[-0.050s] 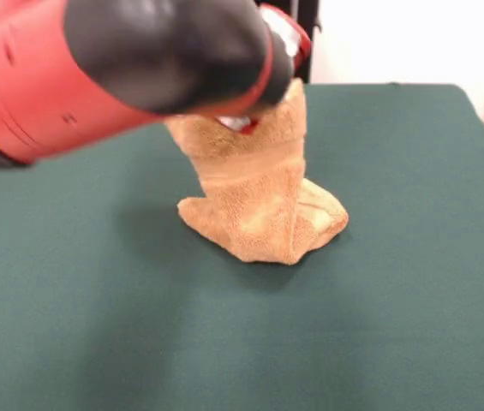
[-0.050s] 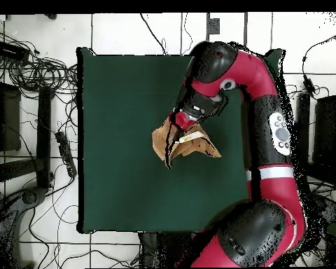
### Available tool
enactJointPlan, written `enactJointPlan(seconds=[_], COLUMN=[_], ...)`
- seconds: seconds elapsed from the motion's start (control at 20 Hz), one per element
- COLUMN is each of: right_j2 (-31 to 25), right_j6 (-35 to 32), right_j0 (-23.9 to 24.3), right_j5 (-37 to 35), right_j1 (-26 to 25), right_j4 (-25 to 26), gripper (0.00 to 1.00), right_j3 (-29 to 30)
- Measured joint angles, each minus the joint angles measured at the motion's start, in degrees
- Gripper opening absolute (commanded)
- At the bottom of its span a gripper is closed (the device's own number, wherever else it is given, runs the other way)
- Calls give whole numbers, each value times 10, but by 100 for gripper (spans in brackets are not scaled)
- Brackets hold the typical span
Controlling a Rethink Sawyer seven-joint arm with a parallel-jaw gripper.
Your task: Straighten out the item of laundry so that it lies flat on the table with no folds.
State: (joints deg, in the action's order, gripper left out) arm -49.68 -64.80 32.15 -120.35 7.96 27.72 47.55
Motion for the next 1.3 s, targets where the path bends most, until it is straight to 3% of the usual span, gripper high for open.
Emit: enactJointPlan(seconds=[0.4,0.75,1.3], right_j2=[0,-7,-59], right_j6=[0,2,28], right_j0=[-30,-70,-114], right_j5=[0,0,-4], right_j1=[-48,-113,-168], right_j4=[20,35,53], gripper=[0,0,0], right_j3=[-39,-128,-215])
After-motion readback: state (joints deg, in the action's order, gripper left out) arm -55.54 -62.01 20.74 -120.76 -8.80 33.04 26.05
